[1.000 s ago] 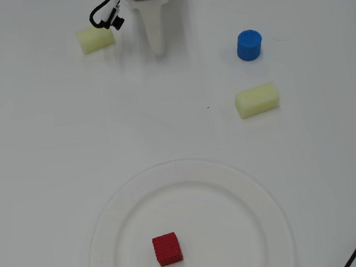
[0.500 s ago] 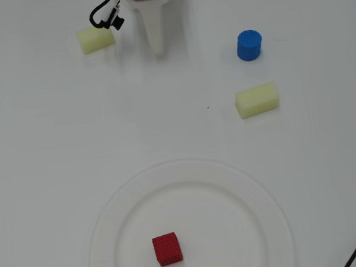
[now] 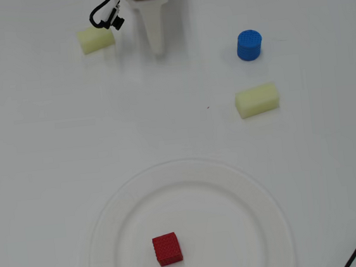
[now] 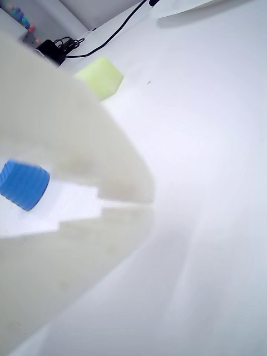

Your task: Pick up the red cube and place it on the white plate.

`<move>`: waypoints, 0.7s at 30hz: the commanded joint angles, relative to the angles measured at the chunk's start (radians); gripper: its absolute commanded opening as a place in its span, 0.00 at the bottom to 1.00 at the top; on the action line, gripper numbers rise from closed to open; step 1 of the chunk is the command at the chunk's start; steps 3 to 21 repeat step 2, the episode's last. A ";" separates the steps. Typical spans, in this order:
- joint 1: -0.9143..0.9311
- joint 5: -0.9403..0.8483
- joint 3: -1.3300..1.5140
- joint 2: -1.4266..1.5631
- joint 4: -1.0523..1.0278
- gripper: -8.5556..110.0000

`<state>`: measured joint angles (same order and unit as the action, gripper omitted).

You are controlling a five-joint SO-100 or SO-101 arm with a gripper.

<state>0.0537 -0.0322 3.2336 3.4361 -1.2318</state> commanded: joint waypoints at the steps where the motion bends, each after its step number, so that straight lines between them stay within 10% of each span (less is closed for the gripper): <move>1: 0.008 -0.002 -0.003 0.006 -0.005 0.08; 21: 0.008 -0.002 -0.003 0.006 -0.005 0.08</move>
